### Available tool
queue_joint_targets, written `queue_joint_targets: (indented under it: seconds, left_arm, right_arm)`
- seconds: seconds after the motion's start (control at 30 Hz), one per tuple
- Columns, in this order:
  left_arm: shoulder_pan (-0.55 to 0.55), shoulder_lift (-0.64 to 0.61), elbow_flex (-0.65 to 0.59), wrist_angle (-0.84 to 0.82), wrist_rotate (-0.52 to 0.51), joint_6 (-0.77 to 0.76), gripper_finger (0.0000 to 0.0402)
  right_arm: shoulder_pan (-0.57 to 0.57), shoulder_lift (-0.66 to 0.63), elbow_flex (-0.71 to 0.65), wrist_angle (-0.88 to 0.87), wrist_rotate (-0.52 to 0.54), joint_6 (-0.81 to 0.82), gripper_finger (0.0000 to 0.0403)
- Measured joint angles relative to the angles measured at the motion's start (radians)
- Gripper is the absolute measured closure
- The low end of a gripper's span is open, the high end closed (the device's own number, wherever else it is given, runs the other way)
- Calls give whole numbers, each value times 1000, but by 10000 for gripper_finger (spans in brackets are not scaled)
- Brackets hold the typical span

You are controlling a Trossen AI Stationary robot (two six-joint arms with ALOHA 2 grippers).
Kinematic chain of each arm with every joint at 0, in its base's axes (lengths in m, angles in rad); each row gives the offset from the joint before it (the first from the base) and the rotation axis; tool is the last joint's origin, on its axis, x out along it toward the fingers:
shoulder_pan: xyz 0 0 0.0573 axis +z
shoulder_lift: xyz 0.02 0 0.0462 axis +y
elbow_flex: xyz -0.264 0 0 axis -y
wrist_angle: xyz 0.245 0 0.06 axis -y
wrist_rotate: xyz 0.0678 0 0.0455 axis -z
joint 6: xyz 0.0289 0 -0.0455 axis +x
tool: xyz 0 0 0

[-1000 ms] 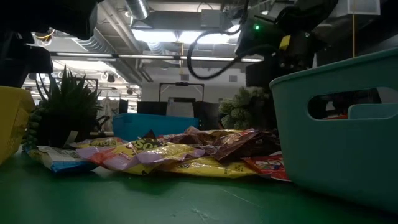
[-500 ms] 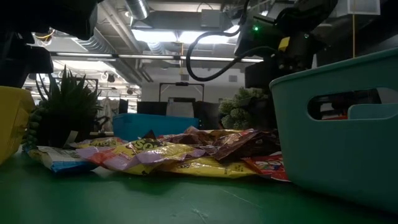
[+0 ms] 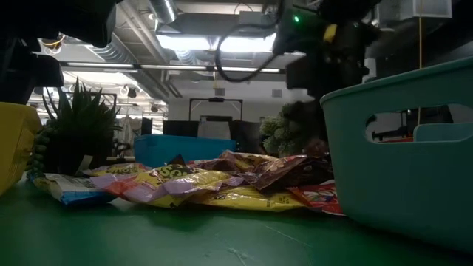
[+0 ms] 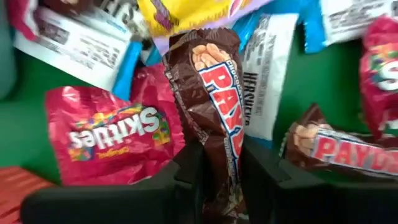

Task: Sort candy
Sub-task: Put the brown chocolate into the blue bin

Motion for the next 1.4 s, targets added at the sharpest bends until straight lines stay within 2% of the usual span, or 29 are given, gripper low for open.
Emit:
queue_joint_targets:
  seconds: [0.3, 0.57, 0.67, 0.87, 1.0, 1.23, 1.4]
  left_arm:
    - [0, 0, 0, 0, -17, 0, 223]
    - [0, 0, 0, 0, -51, 0, 223]
    - [0, 0, 0, 0, -51, 0, 223]
    - [0, 0, 0, 0, -51, 0, 223]
    - [0, 0, 0, 0, -51, 0, 223]
    - [0, 0, 0, 1, -52, 0, 223]
    - [0, 0, 0, 7, -52, 0, 223]
  right_arm:
    - [0, -2, 181, -55, 29, -8, 325]
    - [-3, -3, 213, 191, 252, -196, 324]
    - [-16, -3, 213, 293, 288, -289, 324]
    - [-70, -3, 213, 482, 289, -344, 324]
    - [-115, -3, 213, 538, 288, -344, 324]
    - [-205, 17, 214, 601, 162, -344, 324]
    - [-239, 85, 214, 683, 151, -344, 324]
